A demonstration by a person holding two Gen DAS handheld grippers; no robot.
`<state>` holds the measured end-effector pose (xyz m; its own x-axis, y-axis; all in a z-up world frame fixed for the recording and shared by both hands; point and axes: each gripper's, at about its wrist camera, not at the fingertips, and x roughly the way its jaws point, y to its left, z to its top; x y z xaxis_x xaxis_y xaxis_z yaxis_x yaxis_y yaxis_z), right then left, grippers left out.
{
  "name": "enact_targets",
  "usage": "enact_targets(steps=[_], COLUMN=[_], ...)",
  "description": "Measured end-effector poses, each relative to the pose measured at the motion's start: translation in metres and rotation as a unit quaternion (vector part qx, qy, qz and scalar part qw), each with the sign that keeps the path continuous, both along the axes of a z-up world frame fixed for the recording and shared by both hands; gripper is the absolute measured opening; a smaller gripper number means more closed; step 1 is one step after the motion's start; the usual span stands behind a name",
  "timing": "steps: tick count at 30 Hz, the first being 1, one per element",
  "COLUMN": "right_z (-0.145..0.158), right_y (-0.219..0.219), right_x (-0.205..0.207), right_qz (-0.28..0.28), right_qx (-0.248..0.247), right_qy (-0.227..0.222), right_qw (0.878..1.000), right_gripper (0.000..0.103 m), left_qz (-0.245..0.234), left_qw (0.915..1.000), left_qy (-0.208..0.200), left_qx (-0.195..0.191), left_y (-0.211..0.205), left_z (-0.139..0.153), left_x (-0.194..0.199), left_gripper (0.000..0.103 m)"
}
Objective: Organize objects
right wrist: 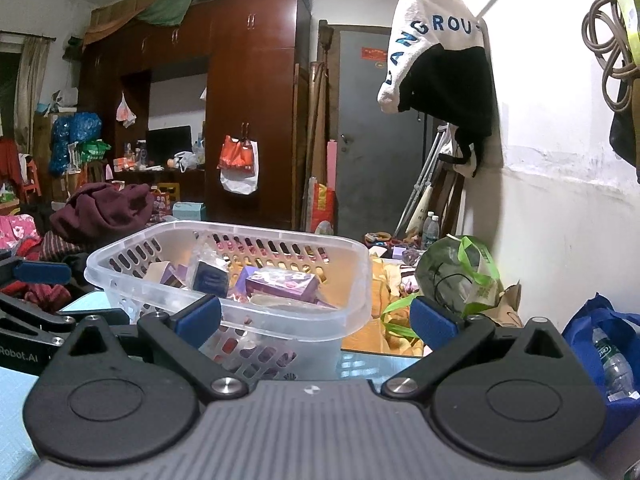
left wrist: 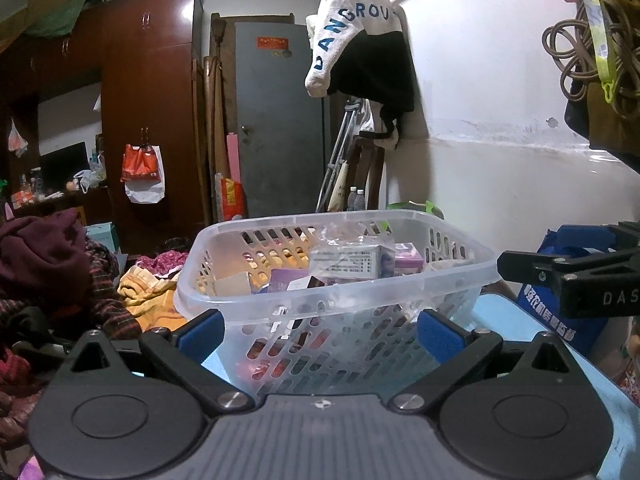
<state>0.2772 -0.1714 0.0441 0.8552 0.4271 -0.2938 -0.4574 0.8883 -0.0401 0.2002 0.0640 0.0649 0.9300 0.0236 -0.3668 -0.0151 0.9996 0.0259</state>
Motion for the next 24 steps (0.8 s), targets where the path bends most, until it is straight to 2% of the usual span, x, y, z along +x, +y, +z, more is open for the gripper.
enact_targets(steps=[24], right_z=[-0.002], right_y=[-0.013], right_x=[0.002], right_qz=[-0.002], right_qx=[0.024], right_qy=[0.010], right_qw=[1.000], right_gripper=[0.103], left_qz=[-0.009], left_qw=[1.0000], left_qy=[0.002], left_qx=[-0.001], left_y=[-0.008], left_z=[0.000], left_x=[-0.001], left_gripper=[0.103])
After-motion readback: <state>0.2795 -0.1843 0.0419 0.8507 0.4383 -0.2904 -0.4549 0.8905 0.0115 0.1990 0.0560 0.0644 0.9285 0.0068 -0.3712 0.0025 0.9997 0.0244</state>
